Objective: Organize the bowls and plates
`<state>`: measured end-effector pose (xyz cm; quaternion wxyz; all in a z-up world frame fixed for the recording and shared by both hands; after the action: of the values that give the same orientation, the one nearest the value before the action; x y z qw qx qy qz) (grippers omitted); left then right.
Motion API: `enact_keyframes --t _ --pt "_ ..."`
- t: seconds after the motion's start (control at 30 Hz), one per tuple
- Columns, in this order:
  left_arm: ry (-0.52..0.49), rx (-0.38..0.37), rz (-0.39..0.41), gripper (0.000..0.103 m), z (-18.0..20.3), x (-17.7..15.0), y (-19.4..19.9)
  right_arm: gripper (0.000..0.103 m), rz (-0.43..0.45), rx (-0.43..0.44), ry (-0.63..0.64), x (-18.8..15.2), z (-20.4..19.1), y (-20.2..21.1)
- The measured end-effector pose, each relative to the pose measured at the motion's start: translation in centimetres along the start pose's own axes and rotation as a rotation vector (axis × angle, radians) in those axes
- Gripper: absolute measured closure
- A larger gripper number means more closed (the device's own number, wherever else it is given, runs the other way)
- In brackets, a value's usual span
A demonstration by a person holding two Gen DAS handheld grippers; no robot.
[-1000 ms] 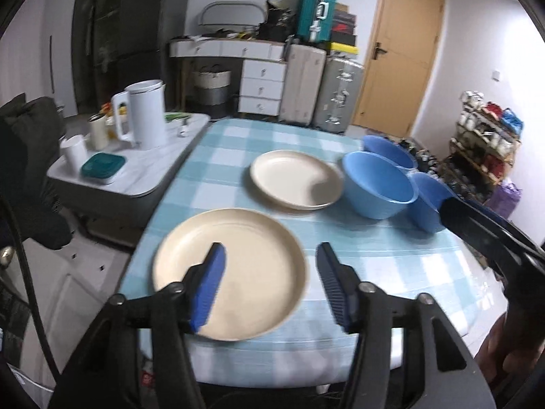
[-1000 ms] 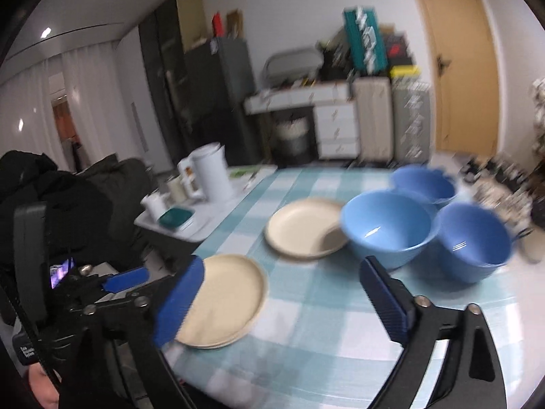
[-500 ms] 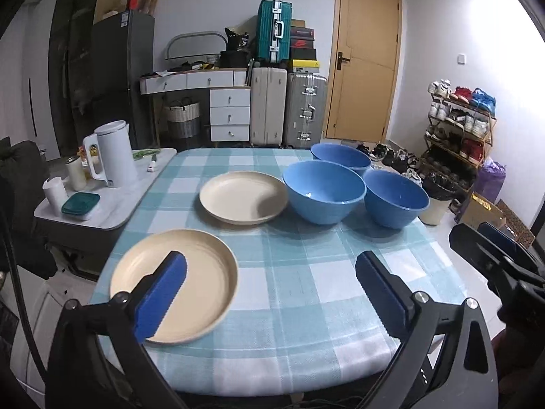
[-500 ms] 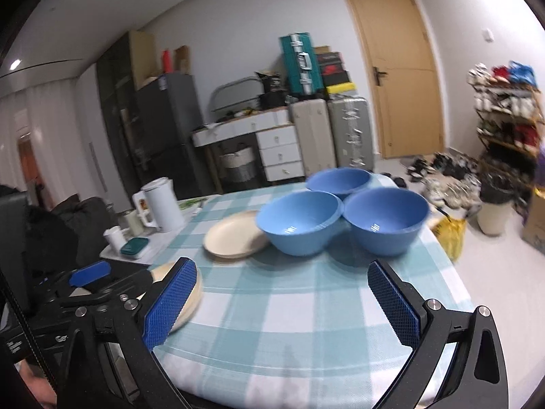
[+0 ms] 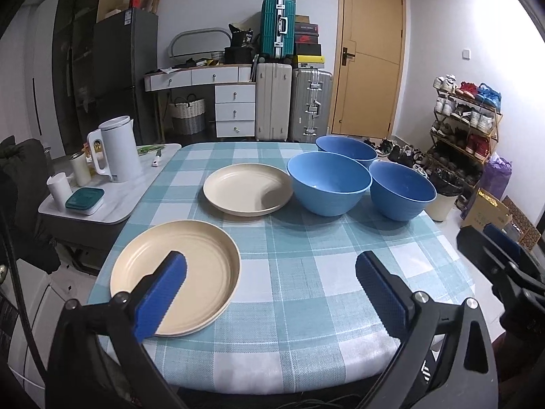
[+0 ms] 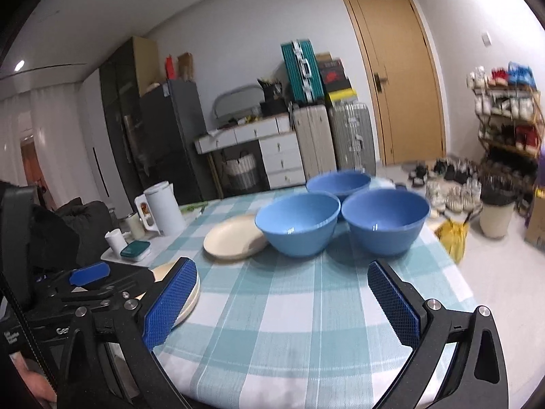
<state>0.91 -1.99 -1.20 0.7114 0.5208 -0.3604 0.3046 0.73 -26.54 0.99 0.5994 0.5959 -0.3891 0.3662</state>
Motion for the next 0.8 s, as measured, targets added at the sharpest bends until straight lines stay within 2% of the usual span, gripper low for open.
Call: enact_keyframes --t 0.07,0.3,0.5,0.8 --pt "-0.003 0.007 0.004 0.002 0.1 0.0 0.0 0.001 0.029 0.004 0.017 0.1 -0.3 0.5" --pt "-0.024 0.004 -0.010 0.002 0.7 -0.3 -0.2 0.001 0.021 0.023 0.017 0.1 -0.8 0.9" --pt "-0.037 0.016 -0.011 0.002 1.0 -0.5 -0.1 0.001 -0.054 -0.063 0.026 -0.1 -1.0 0.1" --pt "-0.021 0.017 -0.022 0.002 0.6 -0.7 0.1 0.001 -0.069 -0.028 0.025 -0.3 -1.2 0.4"
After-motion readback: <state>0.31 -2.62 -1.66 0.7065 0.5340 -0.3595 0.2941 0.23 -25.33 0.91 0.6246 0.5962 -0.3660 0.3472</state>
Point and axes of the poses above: each gripper's, at about its wrist camera, not at the fingertips, and y roughly against the way its jaws point, z to its right, x to its top, the point moved 1 cm from there along -y, roughly the way its jaws point, and after that the axes turned 15 degrees about -x, right-handed, at the moved point
